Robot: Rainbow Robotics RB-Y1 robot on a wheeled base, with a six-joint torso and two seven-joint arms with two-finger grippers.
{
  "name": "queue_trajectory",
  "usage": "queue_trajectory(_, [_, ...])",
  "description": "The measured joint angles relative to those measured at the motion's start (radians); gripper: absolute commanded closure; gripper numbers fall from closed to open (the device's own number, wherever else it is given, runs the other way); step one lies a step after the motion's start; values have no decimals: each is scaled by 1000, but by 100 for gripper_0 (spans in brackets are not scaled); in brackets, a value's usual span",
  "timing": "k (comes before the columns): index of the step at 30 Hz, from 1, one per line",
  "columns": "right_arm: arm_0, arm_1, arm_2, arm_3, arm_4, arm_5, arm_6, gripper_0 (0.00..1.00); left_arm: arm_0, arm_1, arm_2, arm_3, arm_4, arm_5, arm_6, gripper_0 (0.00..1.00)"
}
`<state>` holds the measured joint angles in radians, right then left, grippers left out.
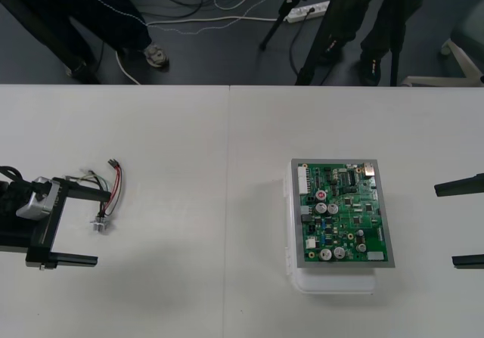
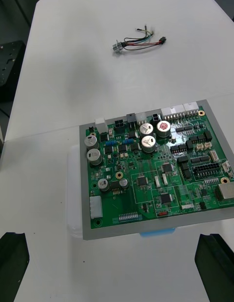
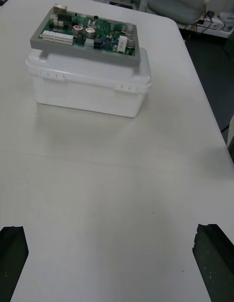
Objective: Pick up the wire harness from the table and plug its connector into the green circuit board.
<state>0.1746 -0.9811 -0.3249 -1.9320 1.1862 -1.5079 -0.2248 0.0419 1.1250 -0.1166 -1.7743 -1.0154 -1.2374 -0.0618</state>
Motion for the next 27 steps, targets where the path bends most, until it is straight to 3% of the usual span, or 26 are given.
queue_trajectory(12, [0,0,0,0,0,0,0,0,1,16,42,9,-119,-11,74,0])
queue_trajectory(27, [2,1,8,11,-18,0,0,0,17,35,42,-18,-323,-4,504,0])
